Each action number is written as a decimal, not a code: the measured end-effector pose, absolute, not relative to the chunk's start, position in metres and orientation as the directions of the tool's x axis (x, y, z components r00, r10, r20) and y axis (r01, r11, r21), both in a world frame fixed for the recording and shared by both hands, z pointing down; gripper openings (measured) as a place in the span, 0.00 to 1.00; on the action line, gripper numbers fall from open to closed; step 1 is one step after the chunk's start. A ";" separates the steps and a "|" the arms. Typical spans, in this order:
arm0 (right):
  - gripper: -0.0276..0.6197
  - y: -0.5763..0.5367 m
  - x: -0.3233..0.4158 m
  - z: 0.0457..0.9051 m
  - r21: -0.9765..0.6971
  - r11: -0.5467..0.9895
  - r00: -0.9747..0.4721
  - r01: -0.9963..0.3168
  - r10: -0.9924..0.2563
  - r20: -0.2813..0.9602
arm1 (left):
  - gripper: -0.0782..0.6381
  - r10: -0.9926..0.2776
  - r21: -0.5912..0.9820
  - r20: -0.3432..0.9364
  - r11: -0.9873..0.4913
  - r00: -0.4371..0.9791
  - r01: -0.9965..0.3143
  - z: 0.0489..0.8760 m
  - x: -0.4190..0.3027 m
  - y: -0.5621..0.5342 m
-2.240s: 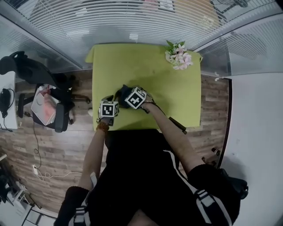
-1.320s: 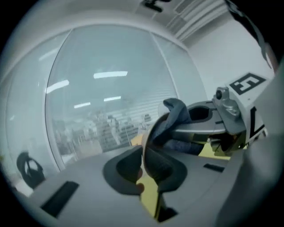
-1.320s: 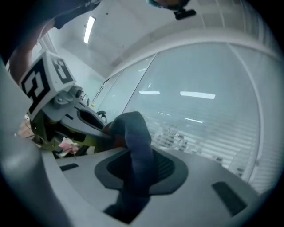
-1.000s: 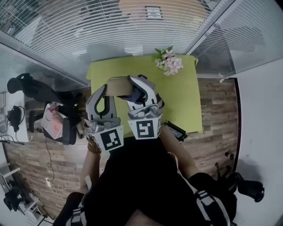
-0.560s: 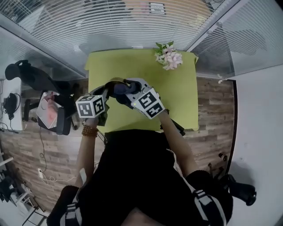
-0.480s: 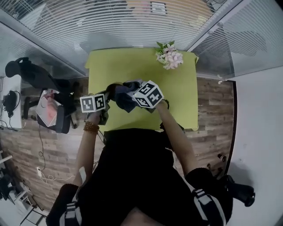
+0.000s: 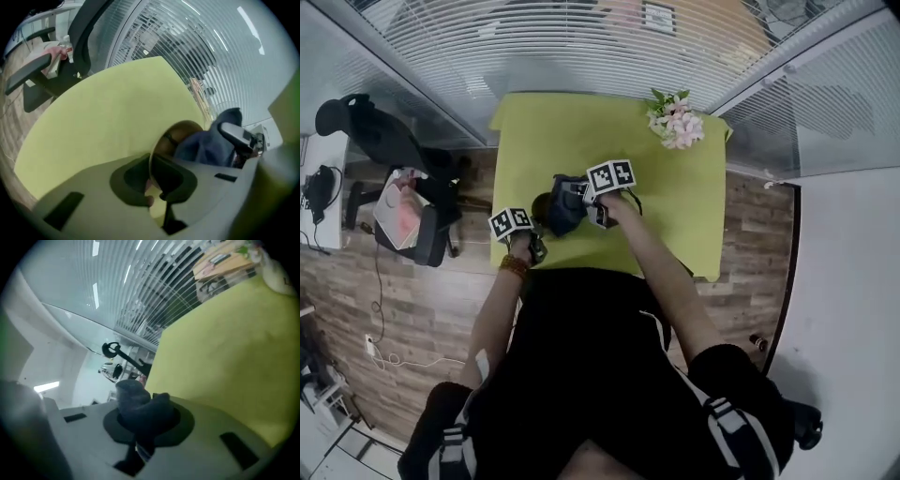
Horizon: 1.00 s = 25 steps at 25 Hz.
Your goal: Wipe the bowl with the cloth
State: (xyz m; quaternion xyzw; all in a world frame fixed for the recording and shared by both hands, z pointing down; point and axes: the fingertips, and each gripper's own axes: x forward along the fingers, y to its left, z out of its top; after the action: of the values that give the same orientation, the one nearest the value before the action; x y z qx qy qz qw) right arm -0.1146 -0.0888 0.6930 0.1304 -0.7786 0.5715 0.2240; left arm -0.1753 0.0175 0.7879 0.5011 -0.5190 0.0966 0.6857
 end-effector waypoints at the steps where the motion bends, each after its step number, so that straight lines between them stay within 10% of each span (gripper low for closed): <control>1: 0.08 -0.098 -0.113 0.706 -0.790 0.346 -0.842 -0.506 0.003 0.540 | 0.14 -0.392 0.591 0.805 0.481 0.445 -0.647 0.789 -0.175 0.017; 5: 0.37 -0.113 -0.103 0.721 -0.481 0.646 -0.705 -0.593 -0.129 0.697 | 0.14 -0.401 0.616 0.788 0.492 0.467 -0.615 0.790 -0.173 0.016; 10: 0.36 -0.121 -0.090 0.675 -0.008 0.844 -0.595 -0.537 -0.372 0.712 | 0.14 -0.390 0.617 0.787 0.488 0.478 -0.618 0.791 -0.172 0.014; 15: 0.37 -0.049 -0.123 0.695 -0.201 0.924 -0.627 -0.326 -0.052 0.777 | 0.14 -0.391 0.622 0.783 0.485 0.484 -0.615 0.788 -0.173 0.013; 25: 0.20 -0.062 -0.124 0.781 -0.212 0.835 -0.453 -0.508 -0.050 0.890 | 0.18 -0.402 0.667 0.745 0.445 0.533 -0.597 0.785 -0.168 0.004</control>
State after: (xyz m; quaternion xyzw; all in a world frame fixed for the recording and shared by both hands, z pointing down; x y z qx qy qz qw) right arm -0.1235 -0.0619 0.7811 0.1701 -0.8201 0.2317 0.4947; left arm -0.1676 0.0043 0.7854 0.5221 -0.4784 0.0696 0.7026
